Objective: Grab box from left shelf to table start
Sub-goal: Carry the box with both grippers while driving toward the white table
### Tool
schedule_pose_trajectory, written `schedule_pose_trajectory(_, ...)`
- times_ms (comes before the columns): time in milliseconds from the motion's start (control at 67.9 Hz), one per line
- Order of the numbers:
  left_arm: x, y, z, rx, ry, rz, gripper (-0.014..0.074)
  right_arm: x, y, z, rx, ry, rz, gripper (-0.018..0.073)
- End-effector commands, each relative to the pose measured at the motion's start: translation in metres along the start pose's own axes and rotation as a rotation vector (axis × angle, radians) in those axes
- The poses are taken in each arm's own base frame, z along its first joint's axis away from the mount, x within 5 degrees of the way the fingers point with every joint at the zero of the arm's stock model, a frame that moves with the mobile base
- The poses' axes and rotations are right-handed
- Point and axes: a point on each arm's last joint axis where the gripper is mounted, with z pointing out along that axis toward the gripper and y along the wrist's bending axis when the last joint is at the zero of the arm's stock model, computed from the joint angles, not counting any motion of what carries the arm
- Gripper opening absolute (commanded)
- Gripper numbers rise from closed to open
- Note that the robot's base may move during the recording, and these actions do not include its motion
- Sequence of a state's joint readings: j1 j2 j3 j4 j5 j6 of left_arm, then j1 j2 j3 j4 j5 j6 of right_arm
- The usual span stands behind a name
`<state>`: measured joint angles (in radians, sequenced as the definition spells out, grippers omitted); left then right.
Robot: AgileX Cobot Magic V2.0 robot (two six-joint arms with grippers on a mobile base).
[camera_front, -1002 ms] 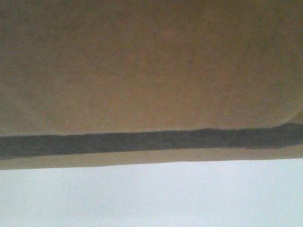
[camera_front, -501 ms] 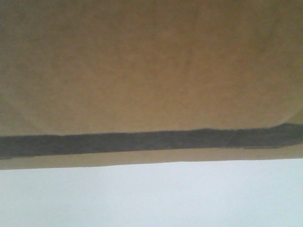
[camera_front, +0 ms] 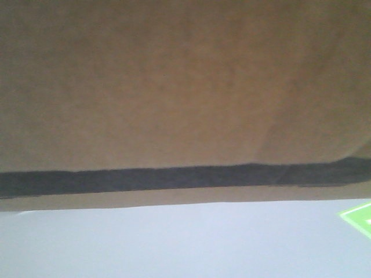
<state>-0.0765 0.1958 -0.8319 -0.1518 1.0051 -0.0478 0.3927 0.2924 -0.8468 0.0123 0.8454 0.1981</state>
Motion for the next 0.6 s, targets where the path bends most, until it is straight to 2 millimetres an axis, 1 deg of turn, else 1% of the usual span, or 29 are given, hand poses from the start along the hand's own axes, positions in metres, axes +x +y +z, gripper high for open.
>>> schedule_pose_trajectory(0, -0.0242, -0.0004, -0.0075, -0.012, -0.199, 0.010, -0.0098, -0.0203, -0.0012, -0.0060, 0.036, -0.163, -0.072, 0.0057)
schedule_pose_trajectory(589, -0.0242, -0.0003, -0.0075, -0.014, -0.199, 0.011, -0.0098, -0.0201, -0.0013, -0.0060, 0.036, -0.161, -0.072, 0.0057)
